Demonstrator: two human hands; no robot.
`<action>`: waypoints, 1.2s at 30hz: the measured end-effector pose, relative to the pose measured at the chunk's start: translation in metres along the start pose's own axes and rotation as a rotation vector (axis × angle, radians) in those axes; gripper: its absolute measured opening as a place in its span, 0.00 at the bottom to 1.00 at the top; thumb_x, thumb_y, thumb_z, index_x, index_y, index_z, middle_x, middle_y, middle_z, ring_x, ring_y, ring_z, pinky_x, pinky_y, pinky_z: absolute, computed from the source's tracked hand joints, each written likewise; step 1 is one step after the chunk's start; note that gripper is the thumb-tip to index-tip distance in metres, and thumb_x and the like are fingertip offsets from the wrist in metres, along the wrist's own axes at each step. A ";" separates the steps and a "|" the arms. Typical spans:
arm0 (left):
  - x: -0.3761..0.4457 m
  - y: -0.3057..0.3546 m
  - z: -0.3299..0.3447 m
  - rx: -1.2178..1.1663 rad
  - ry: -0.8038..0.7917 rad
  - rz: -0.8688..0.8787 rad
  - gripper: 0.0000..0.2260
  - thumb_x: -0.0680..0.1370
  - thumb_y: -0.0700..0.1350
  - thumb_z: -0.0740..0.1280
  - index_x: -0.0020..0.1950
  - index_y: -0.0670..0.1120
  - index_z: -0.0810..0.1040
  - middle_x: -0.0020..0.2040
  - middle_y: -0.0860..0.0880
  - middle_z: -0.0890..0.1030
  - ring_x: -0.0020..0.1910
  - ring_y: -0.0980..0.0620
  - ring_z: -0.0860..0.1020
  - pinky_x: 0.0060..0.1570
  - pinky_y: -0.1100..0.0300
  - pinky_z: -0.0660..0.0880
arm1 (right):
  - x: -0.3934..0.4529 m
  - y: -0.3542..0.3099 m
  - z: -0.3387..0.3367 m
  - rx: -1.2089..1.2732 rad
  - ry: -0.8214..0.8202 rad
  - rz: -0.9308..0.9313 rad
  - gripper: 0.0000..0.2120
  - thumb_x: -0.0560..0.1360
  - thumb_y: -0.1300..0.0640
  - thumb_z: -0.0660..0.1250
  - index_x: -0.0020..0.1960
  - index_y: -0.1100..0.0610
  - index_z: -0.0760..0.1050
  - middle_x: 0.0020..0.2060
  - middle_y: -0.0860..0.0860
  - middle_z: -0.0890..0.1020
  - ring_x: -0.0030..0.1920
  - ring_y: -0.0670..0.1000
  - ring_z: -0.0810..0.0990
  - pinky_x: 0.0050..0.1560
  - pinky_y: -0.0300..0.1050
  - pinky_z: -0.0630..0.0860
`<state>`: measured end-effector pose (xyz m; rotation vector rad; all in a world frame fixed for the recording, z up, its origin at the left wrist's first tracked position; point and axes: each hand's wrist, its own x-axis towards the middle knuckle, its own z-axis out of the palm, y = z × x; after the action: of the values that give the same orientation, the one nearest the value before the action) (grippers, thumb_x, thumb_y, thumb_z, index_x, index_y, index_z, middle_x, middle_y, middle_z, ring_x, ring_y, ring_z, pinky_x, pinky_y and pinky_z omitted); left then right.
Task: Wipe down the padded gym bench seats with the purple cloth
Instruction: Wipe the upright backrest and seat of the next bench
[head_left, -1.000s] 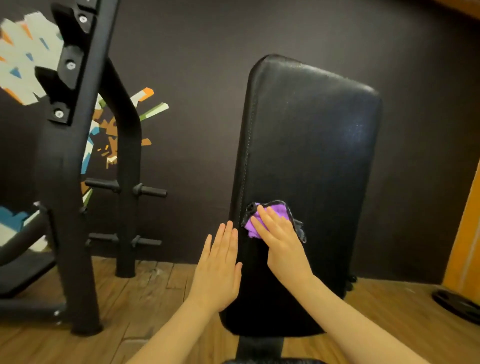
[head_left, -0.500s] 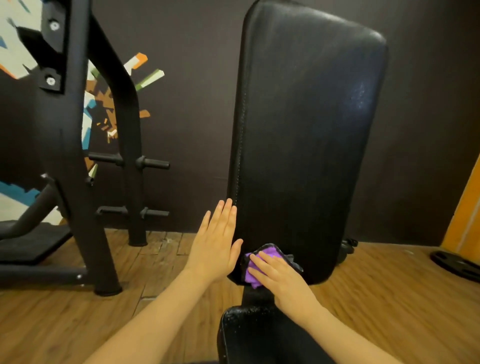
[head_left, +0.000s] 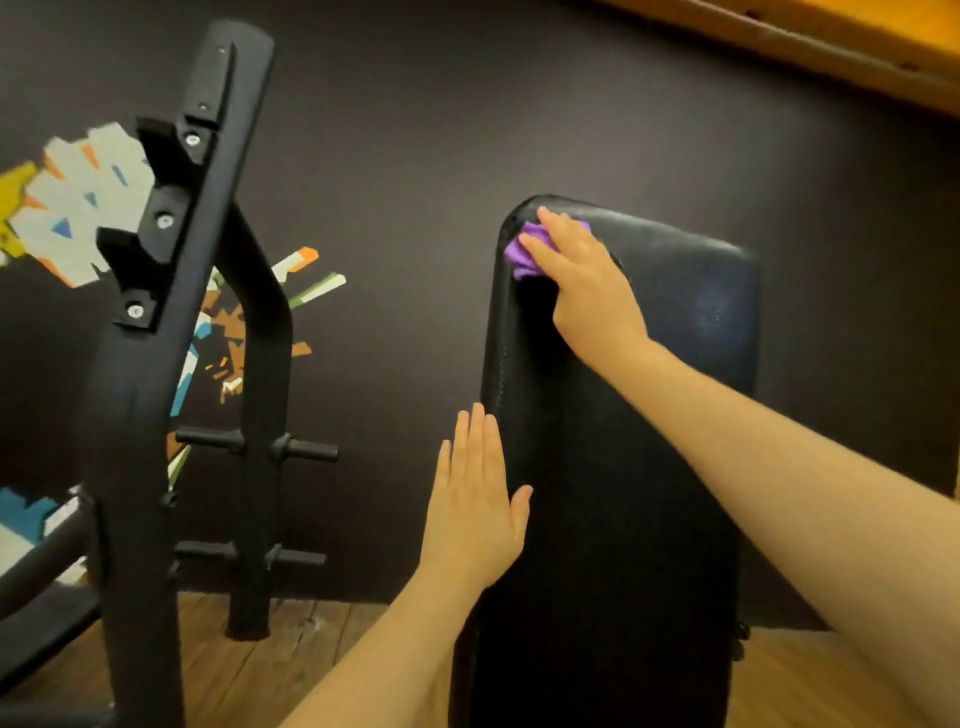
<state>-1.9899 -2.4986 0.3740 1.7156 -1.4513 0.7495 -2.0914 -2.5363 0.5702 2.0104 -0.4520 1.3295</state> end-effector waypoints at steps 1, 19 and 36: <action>0.000 -0.002 0.004 -0.017 0.019 0.012 0.37 0.81 0.57 0.51 0.70 0.42 0.25 0.73 0.45 0.30 0.73 0.47 0.32 0.73 0.52 0.38 | 0.020 0.001 0.000 -0.024 -0.038 0.009 0.27 0.71 0.74 0.56 0.69 0.61 0.68 0.72 0.57 0.64 0.72 0.59 0.61 0.70 0.50 0.60; -0.106 -0.034 0.047 -0.191 -0.156 0.046 0.31 0.77 0.55 0.46 0.76 0.44 0.42 0.77 0.48 0.45 0.77 0.48 0.48 0.72 0.52 0.42 | -0.140 -0.058 0.047 0.022 -0.165 -0.051 0.30 0.62 0.71 0.75 0.63 0.61 0.75 0.65 0.58 0.74 0.67 0.60 0.71 0.65 0.59 0.55; -0.141 -0.055 0.035 -0.187 -0.417 0.244 0.40 0.72 0.67 0.49 0.69 0.52 0.24 0.72 0.56 0.26 0.72 0.60 0.28 0.71 0.64 0.34 | -0.339 -0.080 0.038 -0.012 -0.599 -0.207 0.41 0.51 0.62 0.81 0.64 0.54 0.75 0.64 0.53 0.75 0.65 0.54 0.73 0.63 0.53 0.64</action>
<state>-1.9632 -2.4483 0.2298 1.6282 -1.9750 0.3714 -2.1587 -2.5320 0.2258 2.3560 -0.4953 0.5818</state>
